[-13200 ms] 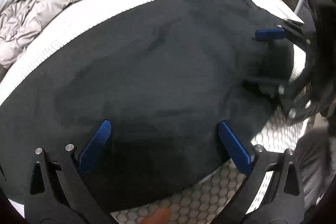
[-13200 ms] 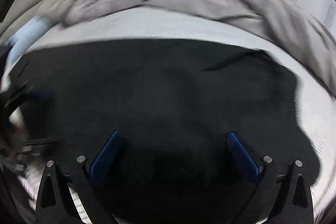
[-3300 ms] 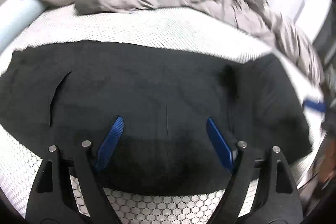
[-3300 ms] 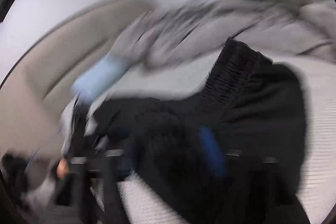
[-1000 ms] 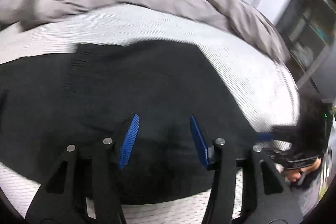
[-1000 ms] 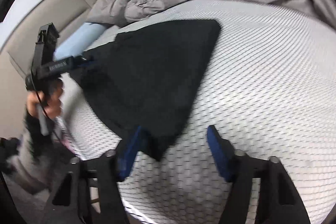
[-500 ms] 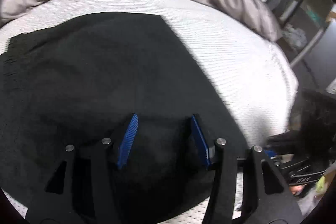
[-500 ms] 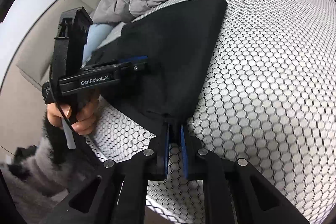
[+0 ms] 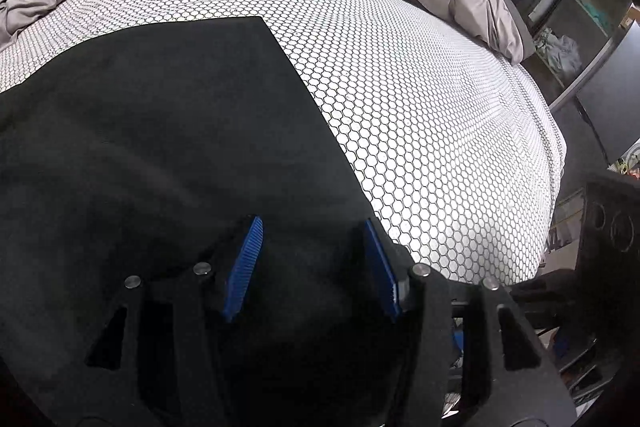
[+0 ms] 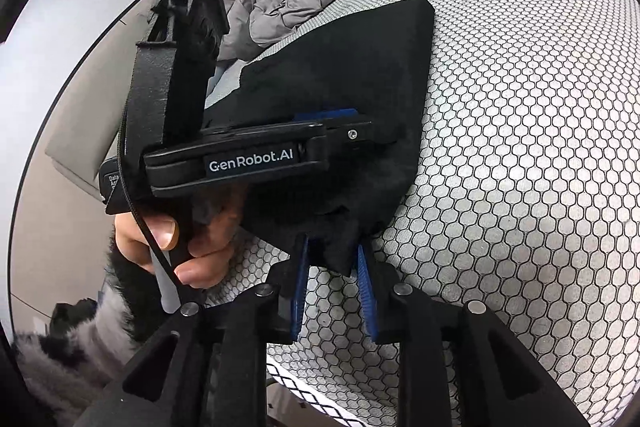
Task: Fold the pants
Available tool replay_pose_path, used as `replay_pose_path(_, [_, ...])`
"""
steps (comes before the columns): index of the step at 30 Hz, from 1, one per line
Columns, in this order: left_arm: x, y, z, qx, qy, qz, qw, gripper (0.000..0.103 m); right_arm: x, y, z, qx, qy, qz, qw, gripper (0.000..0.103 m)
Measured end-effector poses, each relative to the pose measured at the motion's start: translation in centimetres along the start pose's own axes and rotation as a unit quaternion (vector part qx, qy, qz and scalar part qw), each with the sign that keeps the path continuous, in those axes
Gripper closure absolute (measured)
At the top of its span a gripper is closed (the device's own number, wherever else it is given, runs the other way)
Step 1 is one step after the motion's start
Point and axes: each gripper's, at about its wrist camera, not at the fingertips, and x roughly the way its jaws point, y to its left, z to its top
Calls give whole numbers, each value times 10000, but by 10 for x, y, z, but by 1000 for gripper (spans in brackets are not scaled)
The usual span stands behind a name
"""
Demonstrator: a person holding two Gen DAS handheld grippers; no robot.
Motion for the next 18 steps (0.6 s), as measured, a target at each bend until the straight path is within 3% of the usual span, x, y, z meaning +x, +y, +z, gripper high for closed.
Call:
replay_pose_path(9, [1,1,1,3,6,49,10000,54,-14,-10,4,277,-219,106,9993,80])
replay_pose_path(12, [3,1,4,-35,-5,54,10000,54,2,-15,12,311,-140,-123,9993,97])
replay_pose_path(18, [4,6,4,-172,-131,142,9997,57,-9,-1,-15,-176,-136,-76,9997,101])
